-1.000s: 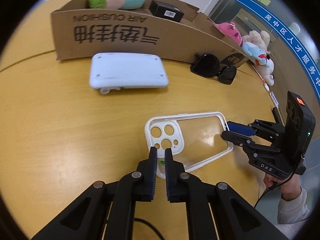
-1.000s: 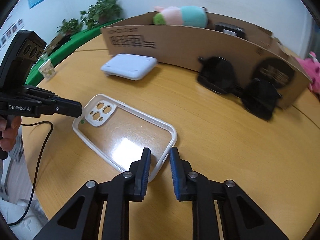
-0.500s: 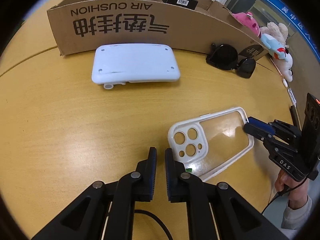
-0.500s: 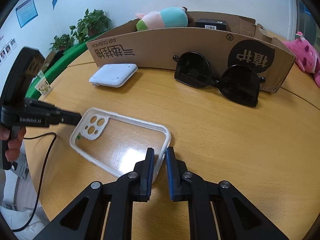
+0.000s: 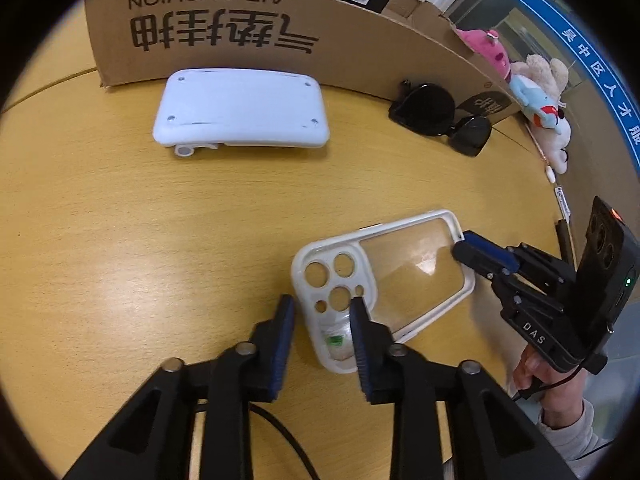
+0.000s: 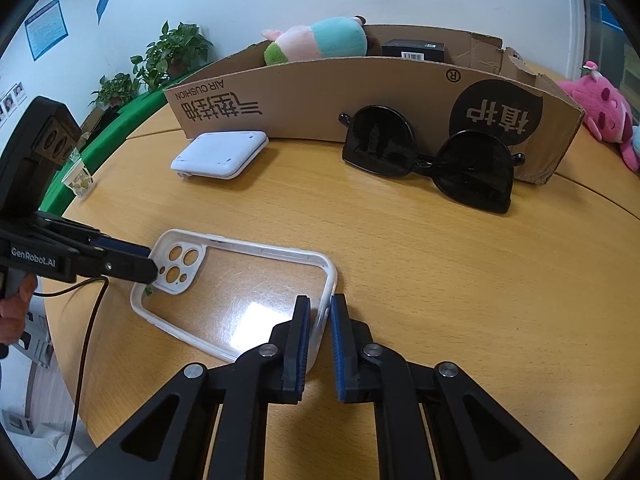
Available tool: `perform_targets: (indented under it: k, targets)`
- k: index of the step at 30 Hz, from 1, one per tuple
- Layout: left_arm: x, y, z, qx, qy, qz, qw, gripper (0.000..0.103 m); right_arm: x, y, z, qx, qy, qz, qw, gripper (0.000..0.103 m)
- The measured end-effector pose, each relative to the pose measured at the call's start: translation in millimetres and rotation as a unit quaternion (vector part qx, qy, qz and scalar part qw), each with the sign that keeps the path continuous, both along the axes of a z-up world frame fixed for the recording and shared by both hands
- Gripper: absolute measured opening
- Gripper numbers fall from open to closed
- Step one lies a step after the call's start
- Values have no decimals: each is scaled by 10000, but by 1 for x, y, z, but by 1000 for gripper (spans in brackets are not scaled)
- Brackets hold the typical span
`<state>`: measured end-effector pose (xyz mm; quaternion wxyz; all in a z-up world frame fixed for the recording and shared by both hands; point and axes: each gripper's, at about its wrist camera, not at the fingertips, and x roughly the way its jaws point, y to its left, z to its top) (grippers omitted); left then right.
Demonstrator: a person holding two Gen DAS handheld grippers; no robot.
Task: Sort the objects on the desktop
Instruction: 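Lift the clear phone case and carry it over the cardboard box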
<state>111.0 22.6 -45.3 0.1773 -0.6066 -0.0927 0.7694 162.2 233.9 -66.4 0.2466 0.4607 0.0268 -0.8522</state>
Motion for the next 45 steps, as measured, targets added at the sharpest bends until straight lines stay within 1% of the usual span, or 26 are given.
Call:
perform_targets:
  k: [1,2,4,6,8,11,13,15,17,20,21,23,25,27,29,30,32,33,34,36,40,42,43,45]
  targets:
    - [0,0,0,-122,74,25,9999,10,1,-1,0,24,7,-17,10000,10]
    - [-1,-1,0,-189,114,67,9997,10,1,-2,0,34,5,-29,10000,10]
    - [-2,-5,1,-140,137,90,9998,9,1,0,1,-36,-34,-51,10000,10]
    - [-3,-7,9,-148,318,54,9994,8,1,-1,5,-54,28,-68,10000,10]
    - [-7,-8,23,-117,526,1,9985,7,0,-2,17,-57,179,-126,9997,10]
    - [-22,-16,57,74,959,-4,9954,7,-11,0,43,-237,433,-220,9985,10]
    - [-34,-19,85,66,1365,-62,9906,7,-21,-4,68,-226,784,-221,9964,10]
    - [-48,-22,119,48,1856,-90,9826,7,-32,-8,95,-260,1122,-227,9931,10]
    - [-64,-27,155,64,2357,-95,9718,7,-46,-13,123,-315,1403,-222,9894,10]
    - [-87,-36,191,-7,2829,-40,9591,7,-66,-25,160,-256,1832,-138,9827,11]
    - [-96,-39,201,-53,2936,-10,9559,7,-73,-30,170,-211,1938,-107,9808,11]
    - [-116,-44,213,-110,3048,41,9524,7,-95,-41,188,-189,2069,-51,9782,13]
    - [-138,-51,216,-187,3015,48,9533,7,-120,-47,199,-274,2056,-9,9782,13]
    - [-164,-55,212,-263,2904,51,9565,7,-154,-53,204,-381,1945,30,9802,13]
    - [-194,-63,200,-322,2644,116,9638,7,-181,-58,202,-431,1776,74,9831,13]
    - [-202,-65,195,-337,2563,151,9659,7,-194,-61,198,-437,1674,95,9849,13]
    - [-231,-71,176,-413,2263,234,9729,7,-226,-71,183,-388,1359,149,9899,13]
    - [-240,-72,169,-504,2162,248,9747,7,-239,-75,174,-349,1191,174,9921,13]
    - [-250,-72,159,-617,2030,249,9769,7,-255,-81,160,-325,932,215,9949,13]
    - [-273,-68,133,-895,1645,219,9821,7,-277,-85,134,-289,508,240,9980,13]
    - [-303,-64,95,-1308,1079,130,9854,7,-311,-92,81,-219,-340,269,9988,13]
    - [-313,-62,80,-1462,808,99,9859,7,-321,-95,63,-208,-697,289,9969,14]
    - [-318,-61,72,-1545,672,82,9857,7,-328,-96,52,-184,-939,320,9949,14]
    - [-325,-58,59,-1752,425,43,9836,7,-334,-100,36,-169,-1275,367,9910,14]
